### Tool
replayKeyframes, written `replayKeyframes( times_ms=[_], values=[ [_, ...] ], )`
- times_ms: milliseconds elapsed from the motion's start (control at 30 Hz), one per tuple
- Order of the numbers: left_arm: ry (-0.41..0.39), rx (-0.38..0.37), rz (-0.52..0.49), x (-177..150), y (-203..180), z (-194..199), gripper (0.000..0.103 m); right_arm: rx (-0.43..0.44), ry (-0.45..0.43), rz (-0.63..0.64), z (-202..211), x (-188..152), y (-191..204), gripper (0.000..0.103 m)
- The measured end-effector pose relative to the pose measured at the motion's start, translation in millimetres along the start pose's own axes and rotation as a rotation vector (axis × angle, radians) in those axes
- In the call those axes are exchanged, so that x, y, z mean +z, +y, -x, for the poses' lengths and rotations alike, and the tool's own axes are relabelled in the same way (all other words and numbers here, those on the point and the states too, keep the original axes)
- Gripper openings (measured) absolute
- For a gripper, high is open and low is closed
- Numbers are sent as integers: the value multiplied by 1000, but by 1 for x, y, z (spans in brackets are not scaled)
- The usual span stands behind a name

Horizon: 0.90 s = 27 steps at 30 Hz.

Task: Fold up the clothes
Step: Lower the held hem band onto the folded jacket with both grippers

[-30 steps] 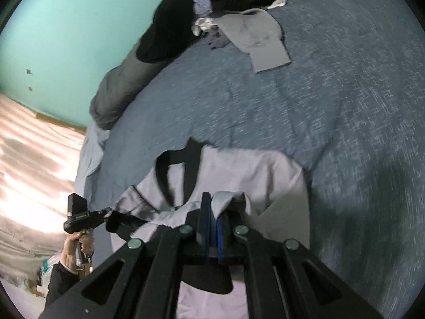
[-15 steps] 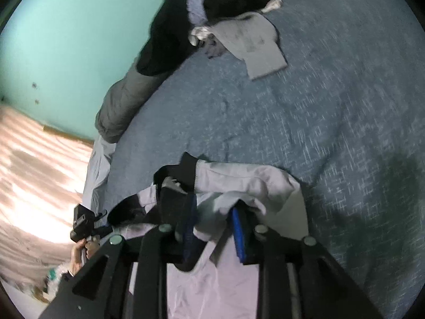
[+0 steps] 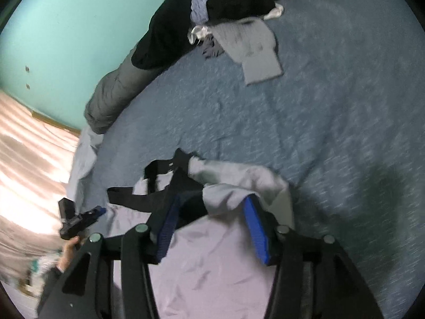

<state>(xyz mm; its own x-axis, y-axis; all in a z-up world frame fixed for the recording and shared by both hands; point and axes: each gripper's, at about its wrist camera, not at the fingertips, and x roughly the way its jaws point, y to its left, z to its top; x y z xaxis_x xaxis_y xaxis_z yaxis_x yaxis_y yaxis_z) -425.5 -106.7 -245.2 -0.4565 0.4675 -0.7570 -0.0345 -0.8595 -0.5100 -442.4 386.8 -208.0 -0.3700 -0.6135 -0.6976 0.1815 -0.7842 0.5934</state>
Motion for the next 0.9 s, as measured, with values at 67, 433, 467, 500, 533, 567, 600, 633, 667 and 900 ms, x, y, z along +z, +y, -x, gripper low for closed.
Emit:
replayKeyframes(
  times_ms=[67, 433, 467, 500, 533, 567, 600, 633, 667, 900],
  values=[
    [-4, 2, -5, 1, 1, -5, 53, -22, -51, 4, 9, 1, -4, 54],
    [-19, -4, -39, 5, -6, -17, 53, -291, 26, 341, -30, -28, 7, 62],
    [-19, -7, -51, 5, -7, -19, 53, -304, 31, 359, -36, -29, 6, 62],
    [-18, -13, -57, 5, -8, -20, 53, -310, 35, 371, -43, -29, 6, 61],
    [-14, -22, -56, 5, -7, -22, 53, -317, 37, 381, -47, -30, 5, 61],
    [-10, -31, -55, 5, -7, -24, 53, -322, 34, 396, -52, -30, 6, 61],
    [-7, -38, -55, 5, -6, -26, 52, -324, 30, 409, -54, -31, 7, 61],
    [-3, -40, -56, 5, -6, -28, 52, -326, 26, 421, -56, -31, 9, 61],
    [0, -42, -58, 5, -5, -30, 52, -329, 22, 432, -59, -31, 12, 59],
    [-7, -26, -91, 1, -6, -31, 19, -356, 9, 508, -68, -35, 21, 16]
  ],
)
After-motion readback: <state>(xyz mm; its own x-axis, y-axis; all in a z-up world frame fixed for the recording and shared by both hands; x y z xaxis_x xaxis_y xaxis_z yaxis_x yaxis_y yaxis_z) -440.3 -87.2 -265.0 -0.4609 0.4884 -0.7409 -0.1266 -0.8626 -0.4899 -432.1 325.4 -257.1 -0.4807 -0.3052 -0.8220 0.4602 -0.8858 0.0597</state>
